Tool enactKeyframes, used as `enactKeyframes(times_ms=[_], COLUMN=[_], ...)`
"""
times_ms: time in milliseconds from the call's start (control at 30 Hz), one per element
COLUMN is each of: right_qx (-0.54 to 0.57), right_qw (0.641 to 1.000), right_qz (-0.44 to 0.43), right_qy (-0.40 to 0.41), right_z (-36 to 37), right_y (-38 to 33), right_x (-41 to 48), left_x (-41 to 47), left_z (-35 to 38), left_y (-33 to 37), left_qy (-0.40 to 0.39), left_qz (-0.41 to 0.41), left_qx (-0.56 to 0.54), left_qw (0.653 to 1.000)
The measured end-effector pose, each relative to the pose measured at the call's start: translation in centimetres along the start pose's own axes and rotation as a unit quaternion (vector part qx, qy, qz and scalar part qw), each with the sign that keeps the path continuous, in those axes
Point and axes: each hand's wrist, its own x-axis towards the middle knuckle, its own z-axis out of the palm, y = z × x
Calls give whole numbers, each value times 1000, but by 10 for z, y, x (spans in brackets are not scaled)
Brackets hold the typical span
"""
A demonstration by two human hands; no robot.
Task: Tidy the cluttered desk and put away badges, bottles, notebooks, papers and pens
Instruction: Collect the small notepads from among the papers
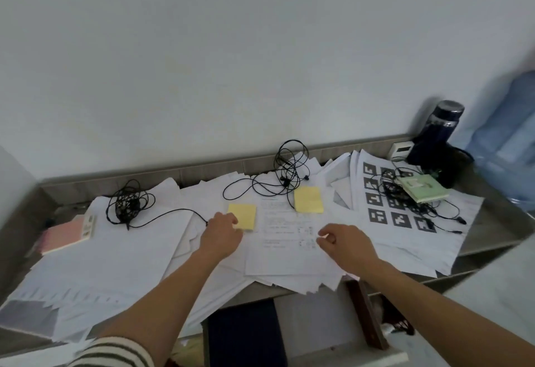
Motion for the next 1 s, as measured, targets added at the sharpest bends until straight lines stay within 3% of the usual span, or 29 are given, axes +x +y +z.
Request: enactKeyframes(times_ms=[233, 333, 433, 600, 800, 900, 1000], right_qx=[-71, -75, -109, -102, -29, 18, 195], right_qw=[996, 993, 984, 983, 989, 988, 964], right_qz=[-42, -66, -91, -119, -68, -39, 21], right_qy=[-27, -67, -109, -92, -125, -149, -181], right_z=[-11, -9, -5, -2, -7, -12, -19], right_y=[13, 17, 25, 33, 39, 40, 42], right_x=[98, 133, 158, 179, 192, 195, 193], left_x=[41, 53, 63, 74, 73, 72, 67], left_z=[21, 25, 27, 26, 20, 8, -3], left_y=[18, 27, 40, 54, 61, 61, 66], left_qy=[-17, 13, 30, 62, 115, 129, 112], left_qz=[-92, -120, -130, -171, -192, -191, -189], left_qx=[93, 118, 102, 56, -128, -300, -444], left_qw=[991, 986, 986, 982, 966, 926, 869])
